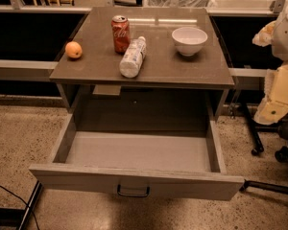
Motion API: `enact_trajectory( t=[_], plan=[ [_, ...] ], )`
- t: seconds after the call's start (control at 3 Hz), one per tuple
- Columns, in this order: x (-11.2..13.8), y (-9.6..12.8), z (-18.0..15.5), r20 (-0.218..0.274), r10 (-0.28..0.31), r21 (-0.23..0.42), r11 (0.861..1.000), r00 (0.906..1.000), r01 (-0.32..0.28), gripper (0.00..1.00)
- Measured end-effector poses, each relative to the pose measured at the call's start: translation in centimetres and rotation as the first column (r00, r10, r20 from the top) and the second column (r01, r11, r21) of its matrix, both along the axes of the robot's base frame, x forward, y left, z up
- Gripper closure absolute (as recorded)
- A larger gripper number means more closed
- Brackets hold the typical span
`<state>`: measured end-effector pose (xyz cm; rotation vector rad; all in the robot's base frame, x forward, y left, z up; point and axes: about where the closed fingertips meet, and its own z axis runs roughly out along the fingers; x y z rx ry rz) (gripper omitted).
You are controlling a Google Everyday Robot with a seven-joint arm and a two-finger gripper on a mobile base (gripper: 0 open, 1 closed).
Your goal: Place blue plastic bottle into top drawer
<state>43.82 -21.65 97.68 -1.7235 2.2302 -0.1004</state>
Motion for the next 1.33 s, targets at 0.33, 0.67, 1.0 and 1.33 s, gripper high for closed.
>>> enact_trajectory(
  t=[0.33,0.67,1.0,1.33],
  plan=[
    [0.4,0.5,-0.4,-0.004,0.012,-0.007,1.0,0.9999,-0.012,0.0],
    [3.0,3.1,-3.1,-0.032,0.081,-0.045,0.996,0.9962,-0.082,0.0],
    [4.0,8.2,-5.5,-0.004,0.298,-0.176,0.94,0.9546,-0.294,0.0],
    [2.8,9.4,-8.7,-0.072,0.404,-0.216,0.886,0.9119,-0.41,0.0]
  ],
)
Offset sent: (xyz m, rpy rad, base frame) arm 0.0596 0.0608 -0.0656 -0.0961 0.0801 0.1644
